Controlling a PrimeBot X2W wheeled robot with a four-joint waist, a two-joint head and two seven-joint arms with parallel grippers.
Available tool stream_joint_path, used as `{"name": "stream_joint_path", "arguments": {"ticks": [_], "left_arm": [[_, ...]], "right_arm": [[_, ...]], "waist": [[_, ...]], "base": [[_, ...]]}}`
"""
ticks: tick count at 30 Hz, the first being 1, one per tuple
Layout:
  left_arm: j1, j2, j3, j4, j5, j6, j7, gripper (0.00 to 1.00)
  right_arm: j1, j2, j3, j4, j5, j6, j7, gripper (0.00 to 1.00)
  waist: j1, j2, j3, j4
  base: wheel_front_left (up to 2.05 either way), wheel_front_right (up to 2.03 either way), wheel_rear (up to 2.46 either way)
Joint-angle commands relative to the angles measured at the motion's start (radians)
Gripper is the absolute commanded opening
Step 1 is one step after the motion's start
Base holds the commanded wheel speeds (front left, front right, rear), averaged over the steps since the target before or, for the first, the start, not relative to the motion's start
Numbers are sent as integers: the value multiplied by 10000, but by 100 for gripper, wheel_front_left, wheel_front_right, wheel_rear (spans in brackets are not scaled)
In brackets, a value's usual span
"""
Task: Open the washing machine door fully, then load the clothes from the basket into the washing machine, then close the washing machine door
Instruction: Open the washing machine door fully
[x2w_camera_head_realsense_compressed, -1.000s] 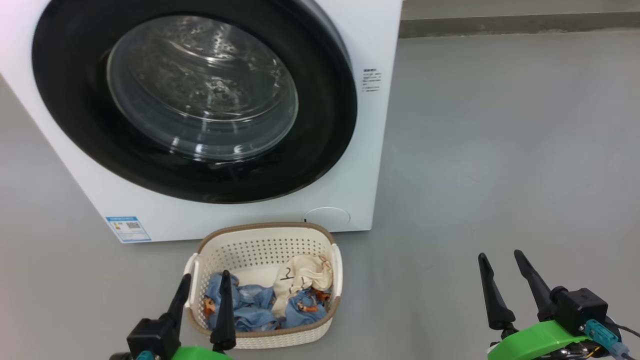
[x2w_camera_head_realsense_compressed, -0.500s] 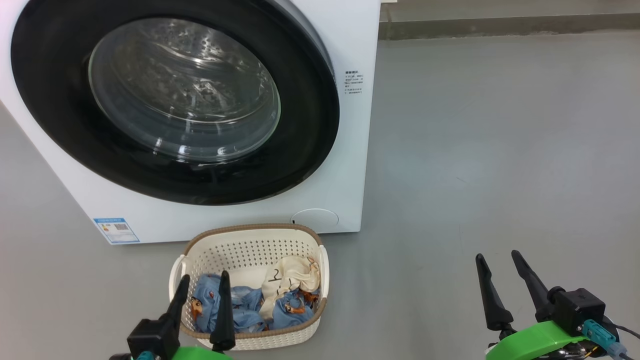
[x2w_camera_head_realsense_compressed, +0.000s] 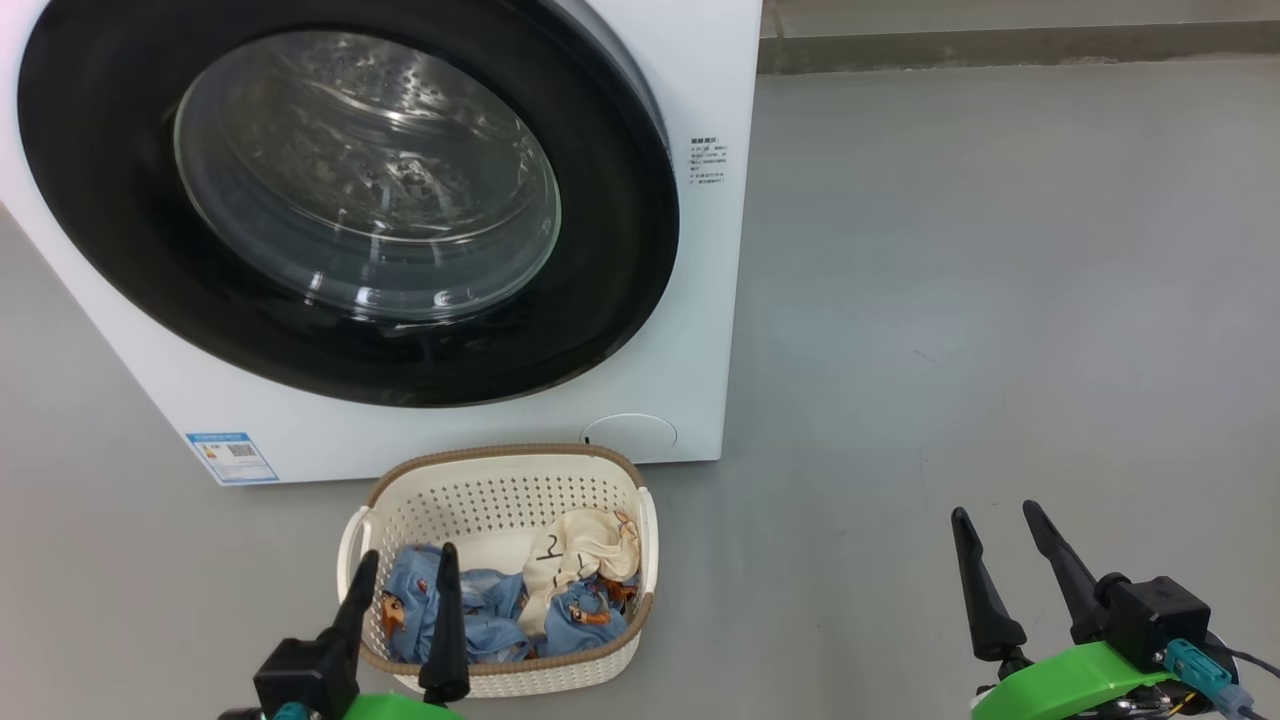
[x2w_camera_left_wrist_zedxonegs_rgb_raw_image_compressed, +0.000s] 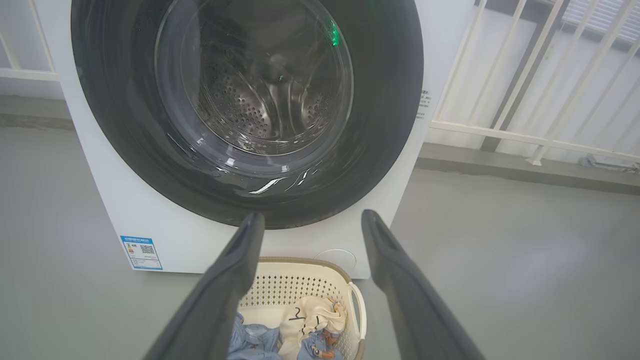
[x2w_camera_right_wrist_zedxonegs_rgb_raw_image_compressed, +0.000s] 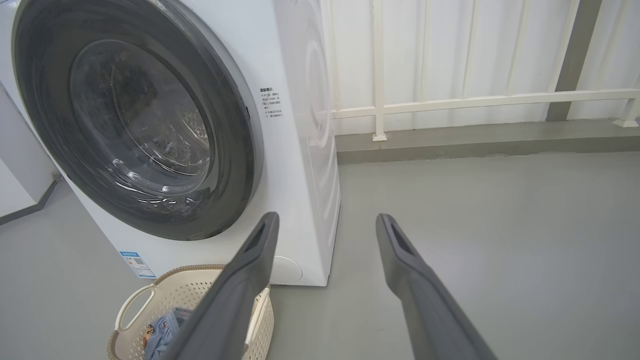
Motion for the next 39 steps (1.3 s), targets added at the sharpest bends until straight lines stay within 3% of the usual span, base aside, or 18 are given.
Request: {"name": "stream_joint_path", "arguments": {"ticks": [1, 21, 22, 23, 24, 25, 34, 39], "left_arm": [[-250, 81, 334, -186, 121, 37, -65, 100], [-254, 81, 352, -146, 164, 147, -65, 100], [-255, 81, 355, -142, 166, 153, -65, 100], [-257, 81, 359, -139, 169, 159, -65, 100], [-258, 81, 363, -137, 173, 167, -65, 100], [-260, 81, 369, -135, 177, 176, -65, 100], [-288, 81, 390, -107, 255, 263, -65, 100], [-356, 81, 323, -149, 264, 311, -65, 100]], "right_arm": [[-304, -56, 290, -205, -82, 16, -120, 100], [-310, -56, 309, -187, -70, 16, -120, 100], [-302, -56, 328, -166, -72, 16, -120, 82], [-295, -56, 347, -143, -82, 16, -120, 38], [-288, -56, 373, -119, -95, 16, -120, 13], [-288, -56, 394, -101, -103, 16, -120, 0], [-412, -56, 655, 0, 713, 16, -103, 0], [-749, -56, 592, 297, 3142, 16, 83, 0]], "waist": [[0, 0, 0, -1], [0, 0, -3, 26], [0, 0, -2, 28], [0, 0, 0, 30], [0, 0, 5, 31], [0, 0, 11, 33], [0, 0, 136, 74], [0, 0, 314, 198]], "base": [[0, 0, 0], [0, 0, 0], [0, 0, 0], [0, 0, 0], [0, 0, 0], [0, 0, 0], [0, 0, 0], [0, 0, 0]]}}
